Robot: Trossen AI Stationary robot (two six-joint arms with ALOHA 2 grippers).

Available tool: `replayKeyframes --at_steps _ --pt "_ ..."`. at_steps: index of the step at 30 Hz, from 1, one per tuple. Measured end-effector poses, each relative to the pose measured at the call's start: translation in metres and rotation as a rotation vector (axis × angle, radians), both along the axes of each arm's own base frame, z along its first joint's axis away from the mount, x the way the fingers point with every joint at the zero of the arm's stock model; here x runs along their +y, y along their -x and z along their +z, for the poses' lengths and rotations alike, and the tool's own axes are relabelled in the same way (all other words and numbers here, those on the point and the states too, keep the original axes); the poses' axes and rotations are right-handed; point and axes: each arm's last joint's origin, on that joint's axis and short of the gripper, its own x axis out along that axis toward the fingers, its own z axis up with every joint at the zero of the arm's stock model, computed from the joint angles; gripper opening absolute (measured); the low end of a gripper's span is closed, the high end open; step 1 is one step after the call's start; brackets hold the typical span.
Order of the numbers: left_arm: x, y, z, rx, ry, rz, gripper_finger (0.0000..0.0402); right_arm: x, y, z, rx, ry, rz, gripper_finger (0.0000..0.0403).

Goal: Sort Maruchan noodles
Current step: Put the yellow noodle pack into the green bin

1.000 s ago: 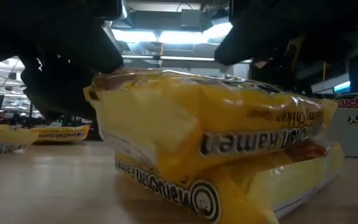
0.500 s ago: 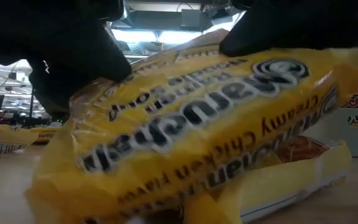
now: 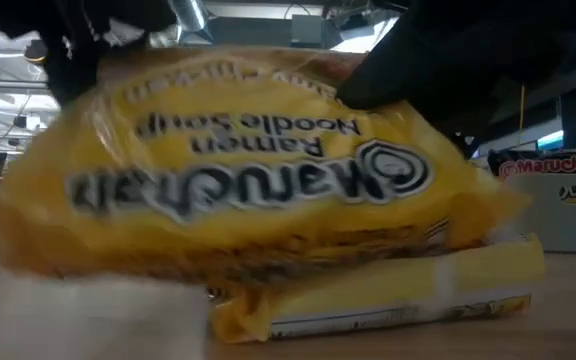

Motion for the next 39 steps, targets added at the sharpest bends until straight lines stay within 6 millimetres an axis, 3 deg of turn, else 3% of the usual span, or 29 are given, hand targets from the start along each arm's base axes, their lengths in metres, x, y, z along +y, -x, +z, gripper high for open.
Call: replayKeyframes --at_steps 4,9,20,27,39 --pt "0.001 0.002 0.011 -0.031 -0.019 -0.022 0.0225 0.000 0.000 0.000 -0.003 0.005 0.009 0.0066" --pt "0.004 0.001 0.009 -0.017 -0.041 -0.029 0.0226 0.000 0.000 0.000 -0.007 0.016 -0.005 0.0066" --pt "0.011 -0.004 0.008 0.043 0.020 -0.131 0.0289 0.000 0.000 0.000 -0.010 0.023 -0.006 0.0066" --pt "0.022 -0.010 0.007 0.082 0.076 -0.163 0.0289 0.000 0.000 0.000 -0.012 0.034 -0.001 0.0066" --pt "0.032 -0.014 0.002 0.044 -0.080 0.005 0.0287 -0.001 0.000 0.000 -0.018 0.045 -0.004 0.0067"
